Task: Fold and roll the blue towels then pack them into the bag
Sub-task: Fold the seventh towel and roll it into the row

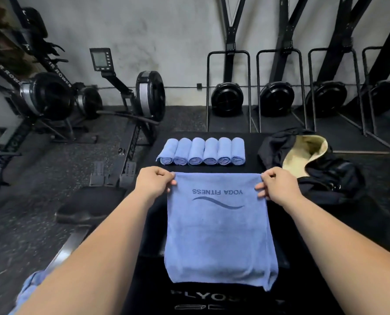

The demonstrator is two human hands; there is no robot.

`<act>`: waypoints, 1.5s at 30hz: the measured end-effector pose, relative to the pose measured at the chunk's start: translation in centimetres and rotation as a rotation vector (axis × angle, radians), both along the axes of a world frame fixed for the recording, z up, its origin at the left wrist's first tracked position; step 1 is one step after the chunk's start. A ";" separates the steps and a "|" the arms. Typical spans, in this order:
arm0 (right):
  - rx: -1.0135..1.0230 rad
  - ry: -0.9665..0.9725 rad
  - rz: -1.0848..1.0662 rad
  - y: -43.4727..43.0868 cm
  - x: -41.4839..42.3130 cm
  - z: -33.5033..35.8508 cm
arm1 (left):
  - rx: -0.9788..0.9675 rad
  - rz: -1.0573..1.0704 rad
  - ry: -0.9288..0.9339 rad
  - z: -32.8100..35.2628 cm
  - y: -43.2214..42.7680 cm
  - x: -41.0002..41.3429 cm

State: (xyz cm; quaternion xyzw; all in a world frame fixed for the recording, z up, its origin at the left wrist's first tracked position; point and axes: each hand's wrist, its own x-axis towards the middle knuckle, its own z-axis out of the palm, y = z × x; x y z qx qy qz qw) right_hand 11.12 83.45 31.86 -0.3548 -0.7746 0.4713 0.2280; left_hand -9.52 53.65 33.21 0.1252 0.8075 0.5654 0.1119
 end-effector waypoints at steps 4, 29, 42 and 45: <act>-0.035 0.116 0.001 1.5 -2.5 -0.5 | 0.136 0.023 -0.010 0.4 2.3 -1.4; 0.473 -0.100 0.234 -4.2 12.4 -9.6 | -0.736 -0.551 0.724 -13.0 0.7 9.3; 0.270 0.046 0.072 -4.3 13.6 -10.1 | -0.721 -0.525 0.739 -13.0 0.5 9.6; 0.336 -0.013 0.138 -4.5 13.8 -10.5 | -0.689 -0.518 0.738 -13.0 0.5 9.4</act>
